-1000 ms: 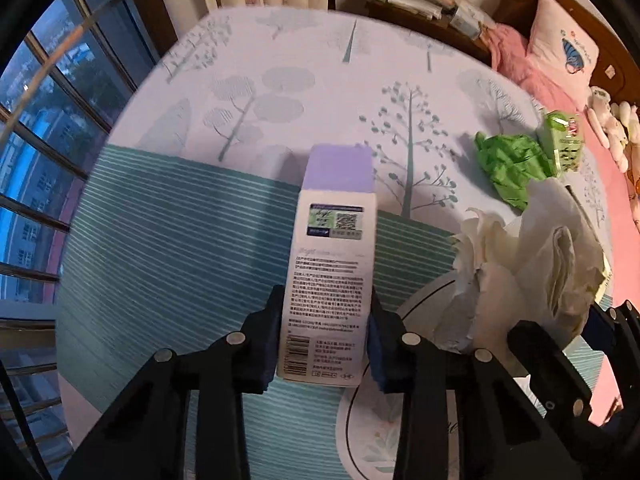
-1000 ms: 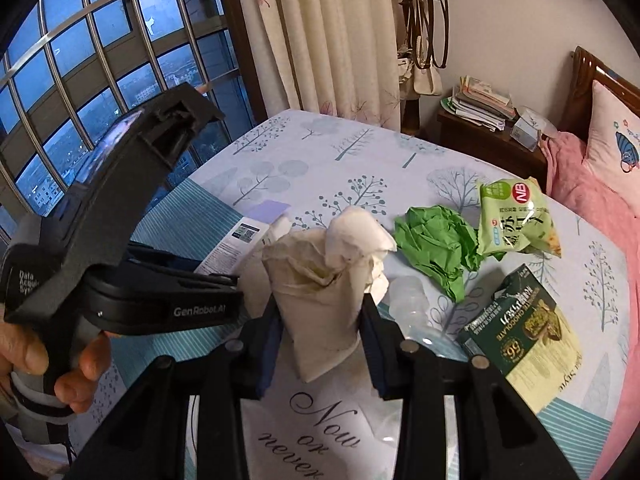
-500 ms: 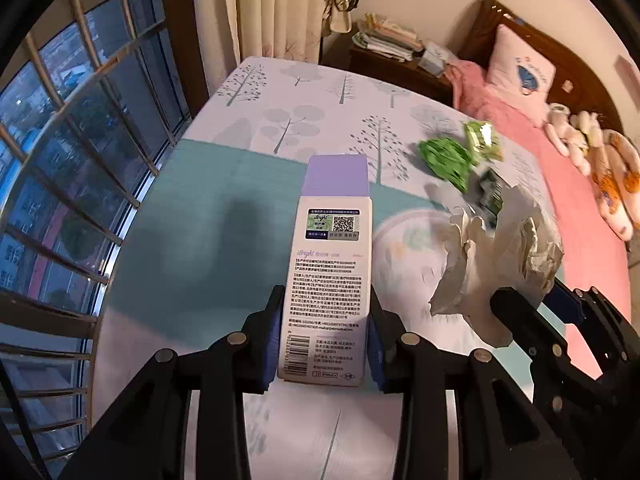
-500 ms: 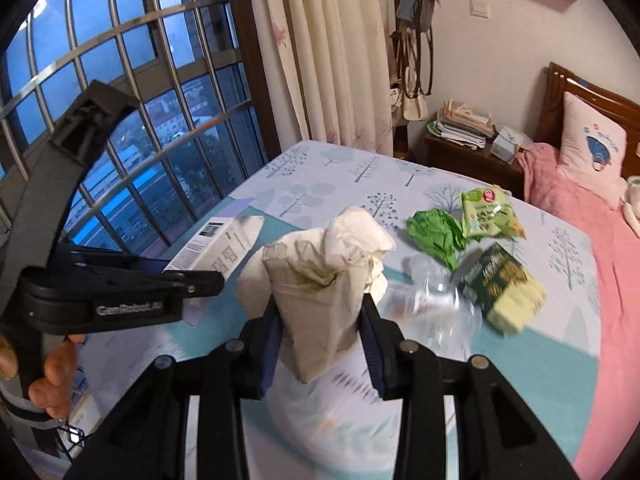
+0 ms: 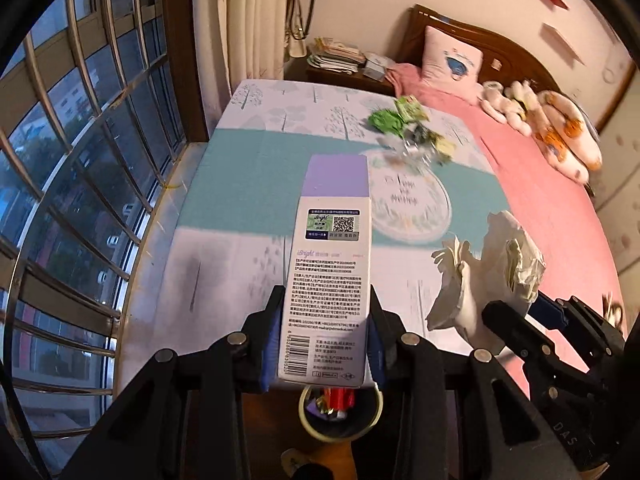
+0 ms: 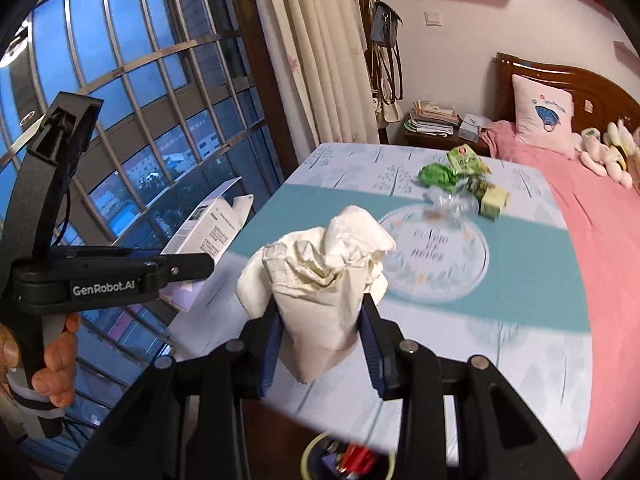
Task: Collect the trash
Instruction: 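Carry white box and tissue over the bin and open both tools, then raise both tools from the bin back toward the table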
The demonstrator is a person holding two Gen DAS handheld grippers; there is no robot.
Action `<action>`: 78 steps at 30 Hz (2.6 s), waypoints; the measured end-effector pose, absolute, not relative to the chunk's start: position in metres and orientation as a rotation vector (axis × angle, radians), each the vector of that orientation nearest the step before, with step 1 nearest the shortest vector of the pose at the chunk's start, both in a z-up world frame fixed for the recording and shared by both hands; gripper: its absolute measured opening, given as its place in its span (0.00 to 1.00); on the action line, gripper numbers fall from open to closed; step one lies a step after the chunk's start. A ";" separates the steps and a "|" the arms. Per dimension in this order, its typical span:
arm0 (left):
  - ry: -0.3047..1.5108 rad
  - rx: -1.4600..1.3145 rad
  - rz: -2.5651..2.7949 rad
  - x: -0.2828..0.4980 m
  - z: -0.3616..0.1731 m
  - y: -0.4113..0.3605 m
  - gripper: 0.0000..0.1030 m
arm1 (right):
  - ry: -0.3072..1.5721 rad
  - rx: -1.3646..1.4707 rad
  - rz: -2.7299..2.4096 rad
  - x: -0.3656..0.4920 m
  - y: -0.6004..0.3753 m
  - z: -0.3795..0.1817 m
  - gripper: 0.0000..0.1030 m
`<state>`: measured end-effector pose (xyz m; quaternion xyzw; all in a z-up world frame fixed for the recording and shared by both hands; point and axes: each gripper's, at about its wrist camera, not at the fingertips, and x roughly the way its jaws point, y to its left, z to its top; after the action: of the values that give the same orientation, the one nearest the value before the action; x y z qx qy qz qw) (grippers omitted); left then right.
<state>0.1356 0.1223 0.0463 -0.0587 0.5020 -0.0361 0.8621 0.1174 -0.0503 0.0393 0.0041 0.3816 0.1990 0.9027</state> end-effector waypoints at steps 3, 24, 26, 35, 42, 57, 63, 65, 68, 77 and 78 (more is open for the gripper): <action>1.071 -0.101 -0.102 0.107 0.038 0.123 0.33 | 0.797 0.026 0.410 0.081 -0.043 0.036 0.35; 1.380 -0.065 -0.319 0.011 -0.176 0.050 0.34 | 1.200 0.143 0.204 -0.016 -0.083 -0.161 0.36; 1.409 -0.061 -0.319 0.010 -0.211 0.042 0.34 | 1.238 0.170 0.178 -0.017 -0.092 -0.199 0.36; 1.486 -0.003 -0.292 0.017 -0.338 0.021 0.34 | 1.332 0.217 0.130 -0.004 -0.111 -0.342 0.39; 1.465 0.033 -0.240 0.031 -0.380 0.017 0.68 | 1.356 0.236 0.126 0.013 -0.113 -0.400 0.43; 1.324 -0.002 -0.085 0.031 -0.294 0.043 0.76 | 1.296 0.231 0.156 0.012 -0.112 -0.335 0.54; 1.257 0.004 -0.099 0.024 -0.228 0.047 0.76 | 1.249 0.234 0.183 0.010 -0.106 -0.267 0.54; 1.234 0.016 -0.104 0.020 -0.207 0.047 0.76 | 1.238 0.232 0.195 0.010 -0.102 -0.252 0.54; 1.215 0.020 -0.105 0.016 -0.177 0.048 0.76 | 1.227 0.219 0.210 0.006 -0.098 -0.228 0.54; 1.129 0.009 -0.134 0.006 -0.084 0.059 0.76 | 1.199 0.200 0.239 -0.014 -0.091 -0.151 0.54; 1.115 0.011 -0.141 0.005 -0.071 0.060 0.76 | 1.195 0.197 0.240 -0.016 -0.090 -0.142 0.54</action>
<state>0.0053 0.0597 -0.0706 0.0053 0.5287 -0.0670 0.8461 -0.0161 -0.0904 -0.1423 0.0922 0.5602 0.1127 0.8155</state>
